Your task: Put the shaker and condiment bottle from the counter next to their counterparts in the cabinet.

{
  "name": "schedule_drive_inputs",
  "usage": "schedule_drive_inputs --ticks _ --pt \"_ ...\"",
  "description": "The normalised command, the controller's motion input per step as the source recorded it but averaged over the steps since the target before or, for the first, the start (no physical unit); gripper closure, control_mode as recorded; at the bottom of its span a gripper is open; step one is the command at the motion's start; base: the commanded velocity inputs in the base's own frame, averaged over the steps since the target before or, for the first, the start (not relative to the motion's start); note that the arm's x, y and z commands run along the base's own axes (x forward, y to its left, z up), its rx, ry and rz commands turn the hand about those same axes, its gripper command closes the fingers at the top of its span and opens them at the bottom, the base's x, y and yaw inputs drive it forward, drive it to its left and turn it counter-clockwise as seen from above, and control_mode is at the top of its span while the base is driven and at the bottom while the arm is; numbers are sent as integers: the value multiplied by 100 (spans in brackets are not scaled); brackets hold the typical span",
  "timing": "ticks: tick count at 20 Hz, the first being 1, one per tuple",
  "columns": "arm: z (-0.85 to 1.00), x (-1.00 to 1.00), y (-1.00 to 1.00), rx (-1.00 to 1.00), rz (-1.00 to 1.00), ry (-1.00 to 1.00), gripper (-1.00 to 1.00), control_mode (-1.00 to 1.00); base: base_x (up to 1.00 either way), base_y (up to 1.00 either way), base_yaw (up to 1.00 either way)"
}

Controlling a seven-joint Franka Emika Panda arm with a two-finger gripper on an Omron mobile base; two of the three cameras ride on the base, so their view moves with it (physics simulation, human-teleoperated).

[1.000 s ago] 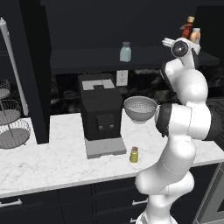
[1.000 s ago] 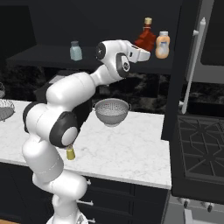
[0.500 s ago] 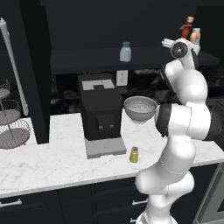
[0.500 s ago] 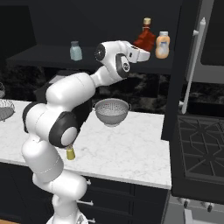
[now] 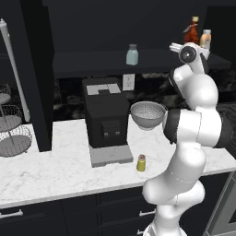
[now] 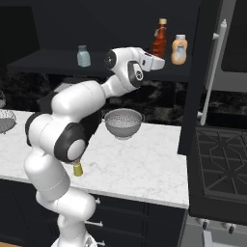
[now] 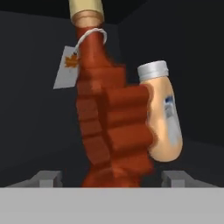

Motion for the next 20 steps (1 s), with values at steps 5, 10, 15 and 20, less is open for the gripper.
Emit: schedule_drive_inputs --ticks 5,10,15,20 --pt "-18 4 0 0 0 0 -100 -100 0 0 0" --pt "-15 2 0 0 0 0 -100 -100 0 0 0" --pt "10 -31 -18 0 -1 0 -100 -100 0 0 0" --pt "52 -77 -45 0 -5 1 -100 -100 0 0 0"
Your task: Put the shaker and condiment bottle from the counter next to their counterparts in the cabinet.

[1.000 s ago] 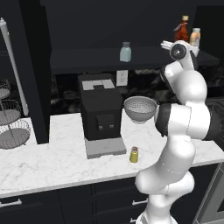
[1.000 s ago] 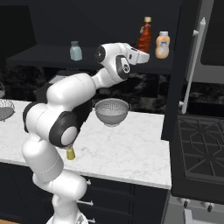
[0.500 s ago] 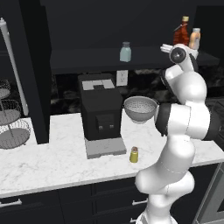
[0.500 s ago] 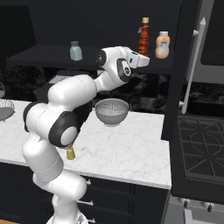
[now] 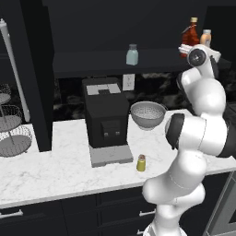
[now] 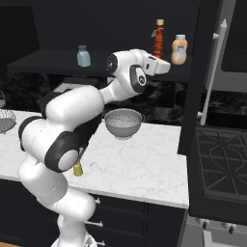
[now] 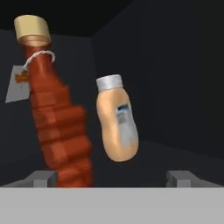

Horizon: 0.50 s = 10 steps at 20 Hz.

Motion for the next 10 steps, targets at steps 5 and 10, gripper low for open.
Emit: schedule_drive_inputs --ticks 5,10 --pt "-2 -100 -12 -2 0 -7 -100 -100 0 0 0" --pt "-50 -100 16 -5 0 -20 -100 -100 0 0 0"
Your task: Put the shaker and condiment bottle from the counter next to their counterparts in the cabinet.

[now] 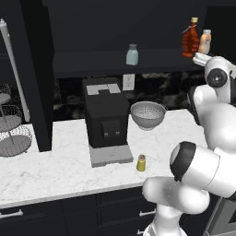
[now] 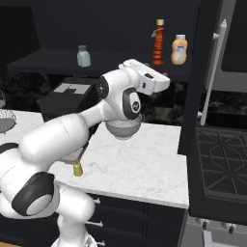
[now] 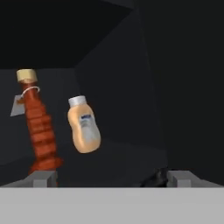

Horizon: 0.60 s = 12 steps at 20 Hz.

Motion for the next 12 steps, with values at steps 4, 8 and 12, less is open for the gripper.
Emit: schedule_drive_inputs --ticks 4,8,12 --pt "-90 -100 43 -10 6 -24 -100 -100 0 0 0" --pt "-100 -100 68 -20 40 -6 -100 -100 0 0 0" --pt "-100 -92 72 -19 41 -7 -100 -100 0 0 0"
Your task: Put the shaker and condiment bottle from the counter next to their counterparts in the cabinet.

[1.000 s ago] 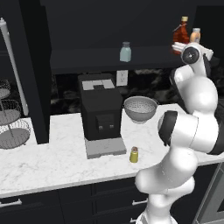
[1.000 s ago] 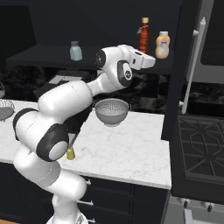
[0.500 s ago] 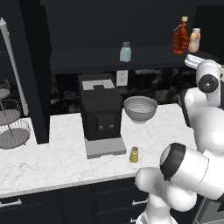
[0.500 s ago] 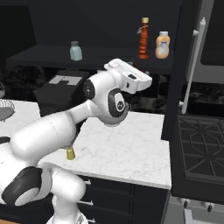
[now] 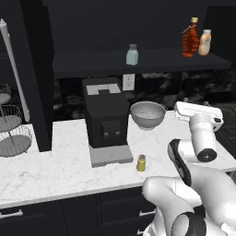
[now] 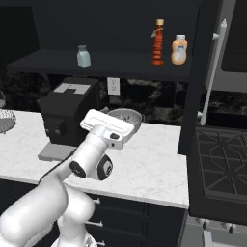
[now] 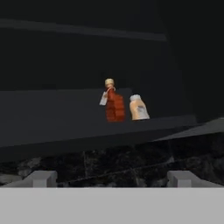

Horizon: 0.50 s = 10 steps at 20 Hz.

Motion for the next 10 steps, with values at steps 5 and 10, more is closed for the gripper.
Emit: schedule_drive_inputs --ticks 5,10 --pt "-48 26 16 -7 34 11 -100 -100 0 0 0" --pt "-56 20 4 -1 54 3 -100 -100 0 0 0"
